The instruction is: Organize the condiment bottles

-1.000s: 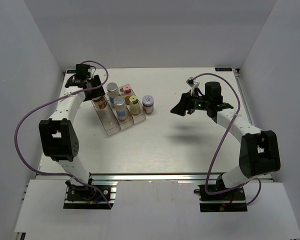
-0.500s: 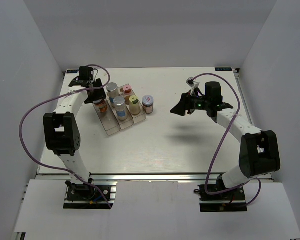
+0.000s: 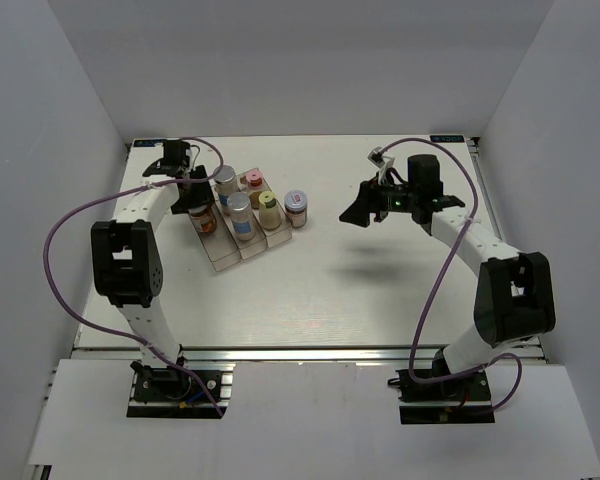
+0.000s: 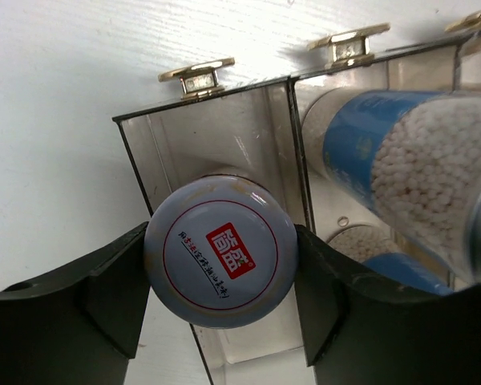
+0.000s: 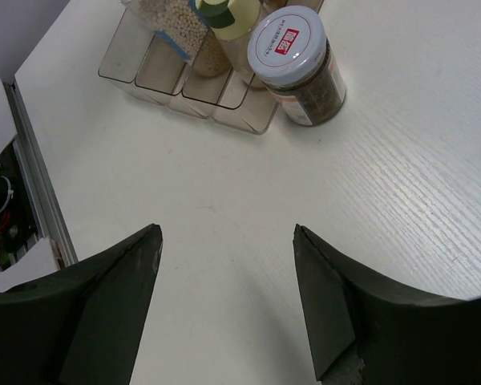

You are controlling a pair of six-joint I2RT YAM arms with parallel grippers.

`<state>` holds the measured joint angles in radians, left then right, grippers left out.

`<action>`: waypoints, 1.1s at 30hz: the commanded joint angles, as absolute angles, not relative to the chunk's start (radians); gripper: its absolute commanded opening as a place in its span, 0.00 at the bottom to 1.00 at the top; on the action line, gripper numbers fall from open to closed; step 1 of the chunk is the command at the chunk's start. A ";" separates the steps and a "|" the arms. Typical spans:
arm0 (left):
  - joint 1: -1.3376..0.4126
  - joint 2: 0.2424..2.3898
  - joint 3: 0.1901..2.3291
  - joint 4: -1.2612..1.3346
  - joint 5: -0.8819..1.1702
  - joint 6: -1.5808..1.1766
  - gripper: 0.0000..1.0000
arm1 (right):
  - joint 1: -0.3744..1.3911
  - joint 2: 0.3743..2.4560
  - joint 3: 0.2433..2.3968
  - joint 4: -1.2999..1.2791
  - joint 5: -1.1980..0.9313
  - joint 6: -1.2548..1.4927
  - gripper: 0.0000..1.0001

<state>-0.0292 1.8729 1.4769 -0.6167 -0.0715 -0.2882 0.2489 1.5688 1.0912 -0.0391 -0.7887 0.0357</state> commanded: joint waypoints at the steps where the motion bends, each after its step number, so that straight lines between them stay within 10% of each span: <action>1: -0.038 1.832 1.480 -0.563 -0.080 -0.284 0.68 | 0.247 1.591 1.158 -0.074 -0.830 -0.034 0.72; 5: -0.044 1.816 1.482 -0.574 -0.072 -0.276 0.94 | 0.253 1.635 1.198 -0.103 -0.873 -0.103 0.88; 16: -0.045 1.623 1.460 -0.612 -0.018 -0.337 0.98 | 0.319 1.833 1.379 -0.247 -0.919 -0.748 0.89; 33: -0.041 1.085 1.217 -0.745 -0.235 -0.379 0.98 | 0.489 2.128 1.627 -0.138 -0.568 -0.396 0.89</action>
